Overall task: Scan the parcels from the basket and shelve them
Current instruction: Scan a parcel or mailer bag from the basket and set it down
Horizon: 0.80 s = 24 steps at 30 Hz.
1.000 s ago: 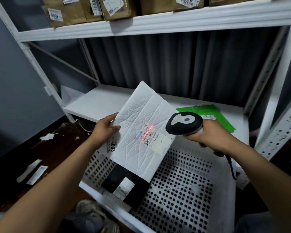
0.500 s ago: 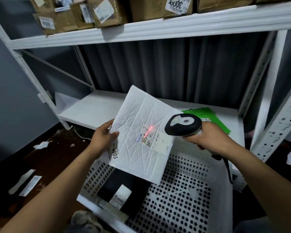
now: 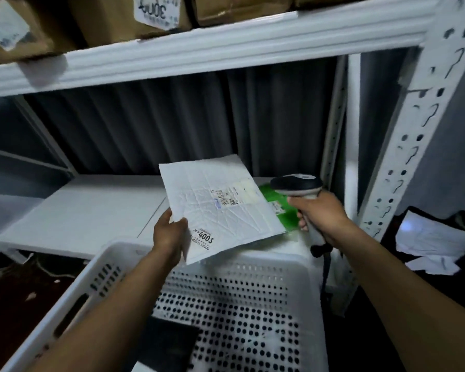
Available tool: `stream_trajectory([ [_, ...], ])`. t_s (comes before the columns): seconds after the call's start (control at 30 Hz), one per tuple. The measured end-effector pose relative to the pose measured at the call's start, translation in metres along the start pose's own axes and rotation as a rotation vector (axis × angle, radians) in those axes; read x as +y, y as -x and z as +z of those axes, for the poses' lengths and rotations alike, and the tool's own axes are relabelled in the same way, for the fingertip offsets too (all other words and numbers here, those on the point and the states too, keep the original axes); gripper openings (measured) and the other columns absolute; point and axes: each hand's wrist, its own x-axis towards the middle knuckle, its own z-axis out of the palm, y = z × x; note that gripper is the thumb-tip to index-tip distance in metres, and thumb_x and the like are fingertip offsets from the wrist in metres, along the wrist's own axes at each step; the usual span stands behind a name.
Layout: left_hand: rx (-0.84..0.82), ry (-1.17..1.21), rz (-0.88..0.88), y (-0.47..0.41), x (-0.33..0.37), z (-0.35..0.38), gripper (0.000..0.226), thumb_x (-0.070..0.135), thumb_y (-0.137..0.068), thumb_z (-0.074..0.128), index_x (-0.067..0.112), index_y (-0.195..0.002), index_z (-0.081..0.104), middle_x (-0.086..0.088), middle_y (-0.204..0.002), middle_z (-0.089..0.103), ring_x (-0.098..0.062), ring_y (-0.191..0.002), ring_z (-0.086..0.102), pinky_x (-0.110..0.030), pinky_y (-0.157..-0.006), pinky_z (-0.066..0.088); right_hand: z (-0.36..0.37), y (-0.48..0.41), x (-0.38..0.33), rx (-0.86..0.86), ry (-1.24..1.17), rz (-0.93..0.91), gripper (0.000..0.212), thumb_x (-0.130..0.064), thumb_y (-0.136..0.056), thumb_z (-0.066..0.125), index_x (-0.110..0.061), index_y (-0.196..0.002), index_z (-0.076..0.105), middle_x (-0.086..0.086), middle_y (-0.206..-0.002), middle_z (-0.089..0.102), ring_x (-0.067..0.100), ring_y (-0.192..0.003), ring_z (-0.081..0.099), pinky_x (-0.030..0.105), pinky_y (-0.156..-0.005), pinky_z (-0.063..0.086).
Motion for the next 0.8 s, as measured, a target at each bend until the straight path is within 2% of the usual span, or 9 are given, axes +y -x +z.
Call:
stream_trajectory([
  [0.1, 0.035, -0.005, 0.014, -0.023, -0.013, 0.047, 0.043, -0.008, -0.091, 0.048, 0.016, -0.126, 0.056, -0.01, -0.113, 0.064, -0.027, -0.094, 0.062, -0.037, -0.088, 0.051, -0.009, -0.026, 0.019, 0.082, -0.008, 0.035, 0.02, -0.02, -0.082, 0.075, -0.009, -0.073, 0.062, 0.008, -0.057, 0.056, 0.021, -0.045, 0.05, 0.03, -0.05, 0.043],
  [0.2, 0.012, 0.005, 0.004, -0.045, -0.033, 0.088, 0.043, -0.009, -0.092, 0.048, 0.01, -0.13, 0.054, -0.012, -0.113, 0.064, -0.026, -0.09, 0.06, -0.036, -0.086, 0.05, -0.01, -0.047, 0.036, 0.085, -0.029, 0.091, 0.024, -0.019, -0.082, 0.075, -0.009, -0.069, 0.058, 0.008, -0.054, 0.054, 0.021, -0.043, 0.048, 0.027, -0.046, 0.039],
  [0.33, -0.032, 0.007, -0.04, -0.075, -0.062, 0.13, 0.043, -0.01, -0.092, 0.049, 0.012, -0.129, 0.053, -0.016, -0.096, 0.061, -0.017, -0.057, 0.052, -0.022, -0.047, 0.045, -0.009, -0.062, 0.051, 0.069, -0.006, 0.111, 0.02, -0.018, -0.08, 0.075, -0.009, -0.071, 0.06, 0.005, -0.053, 0.055, 0.018, -0.041, 0.05, 0.024, -0.044, 0.041],
  [0.37, -0.044, -0.027, -0.041, -0.083, -0.07, 0.137, 0.041, -0.009, -0.092, 0.051, 0.013, -0.127, 0.053, -0.018, -0.095, 0.062, -0.015, -0.054, 0.051, -0.02, -0.045, 0.043, -0.008, -0.063, 0.053, 0.061, 0.003, 0.107, 0.017, -0.019, -0.08, 0.075, -0.009, -0.075, 0.062, 0.005, -0.054, 0.057, 0.017, -0.041, 0.051, 0.025, -0.045, 0.042],
  [0.47, -0.071, -0.136, -0.026, -0.104, -0.094, 0.153, 0.041, -0.004, -0.092, 0.055, 0.005, -0.132, 0.052, -0.026, -0.114, 0.063, -0.019, -0.073, 0.055, -0.024, -0.069, 0.046, -0.006, -0.064, 0.056, 0.05, 0.036, 0.095, 0.017, -0.02, -0.078, 0.077, -0.008, -0.08, 0.066, 0.005, -0.058, 0.06, 0.016, -0.041, 0.052, 0.026, -0.047, 0.044],
  [0.53, -0.05, -0.161, -0.08, -0.116, -0.105, 0.16, 0.045, 0.002, -0.092, 0.058, 0.008, -0.136, 0.049, -0.02, -0.115, 0.064, -0.026, -0.083, 0.062, -0.03, -0.08, 0.05, -0.005, -0.065, 0.055, 0.044, 0.062, 0.093, 0.019, -0.021, -0.077, 0.077, -0.006, -0.085, 0.067, 0.004, -0.059, 0.06, 0.014, -0.039, 0.052, 0.025, -0.045, 0.044],
  [0.6, -0.041, -0.386, -0.082, -0.123, -0.106, 0.16, 0.047, 0.01, -0.088, 0.064, 0.011, -0.133, 0.052, -0.016, -0.119, 0.064, -0.032, -0.102, 0.064, -0.037, -0.089, 0.05, -0.003, -0.064, 0.053, 0.027, 0.089, 0.086, 0.02, -0.022, -0.078, 0.076, -0.006, -0.087, 0.068, 0.002, -0.058, 0.06, 0.012, -0.038, 0.052, 0.023, -0.043, 0.043],
  [0.7, -0.12, -0.691, -0.063, -0.128, -0.108, 0.154, 0.056, 0.01, -0.08, 0.073, 0.009, -0.132, 0.051, -0.017, -0.122, 0.061, -0.036, -0.111, 0.059, -0.037, -0.091, 0.048, -0.002, -0.063, 0.051, 0.019, 0.099, 0.085, 0.021, -0.022, -0.079, 0.075, -0.006, -0.09, 0.069, 0.002, -0.059, 0.06, 0.012, -0.038, 0.052, 0.022, -0.043, 0.043],
  [0.8, -0.183, -1.194, 0.124, -0.122, -0.116, 0.152, 0.056, 0.032, -0.086, 0.066, 0.017, -0.137, 0.049, -0.02, -0.133, 0.051, -0.039, -0.12, 0.051, -0.038, -0.098, 0.043, -0.002, -0.06, 0.052, 0.022, 0.127, 0.094, 0.023, -0.024, -0.079, 0.074, -0.005, -0.09, 0.068, 0.005, -0.062, 0.062, 0.013, -0.039, 0.054, 0.023, -0.044, 0.044],
])
